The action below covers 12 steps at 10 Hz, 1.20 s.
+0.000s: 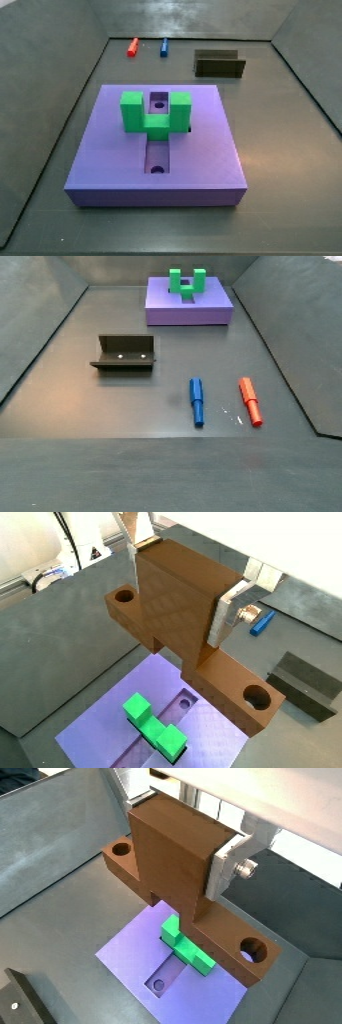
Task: Pick up the brown object. Move up. Move to above the board. Insert the brown object.
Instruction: Insert the brown object.
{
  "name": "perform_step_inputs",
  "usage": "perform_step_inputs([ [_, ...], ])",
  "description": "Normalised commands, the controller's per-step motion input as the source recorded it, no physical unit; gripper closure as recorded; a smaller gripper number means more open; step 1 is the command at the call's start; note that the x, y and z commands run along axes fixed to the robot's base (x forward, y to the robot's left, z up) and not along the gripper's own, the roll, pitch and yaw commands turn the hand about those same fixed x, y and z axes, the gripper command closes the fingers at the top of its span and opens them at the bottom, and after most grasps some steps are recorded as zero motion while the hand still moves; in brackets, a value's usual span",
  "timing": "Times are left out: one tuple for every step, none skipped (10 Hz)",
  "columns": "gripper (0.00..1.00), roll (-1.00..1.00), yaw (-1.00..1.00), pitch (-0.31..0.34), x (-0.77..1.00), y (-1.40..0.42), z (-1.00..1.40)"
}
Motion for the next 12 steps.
perform_step_inputs([
  [1.00, 0.00, -0.42, -0.093, -0.03, -0.03, -0.05],
  [1.00, -0.11, -0.99, -0.173, 0.00, 0.00, -0.08],
  [1.00, -0.14, -0.98, -0.190, 0.00, 0.00, -0.08],
  [1.00, -0.15, -0.98, -0.191, 0.00, 0.00, -0.10],
  [1.00, -0.17, -0.97, -0.193, 0.00, 0.00, -0.13],
  [1.00, -0.17, -0.97, -0.203, 0.00, -0.02, -0.16],
  [1.00, -0.16, -0.97, -0.211, 0.00, -0.02, -0.19],
  [1.00, -0.14, -0.99, -0.187, 0.00, 0.00, -0.21],
  [1.00, -0.13, -1.00, -0.149, 0.00, -0.02, -0.23],
  [1.00, -0.07, -1.00, -0.096, 0.00, -0.01, -0.19],
  [1.00, -0.01, -1.00, -0.050, 0.00, 0.00, -0.17],
  [1.00, 0.00, -1.00, -0.027, 0.00, 0.00, -0.16],
])
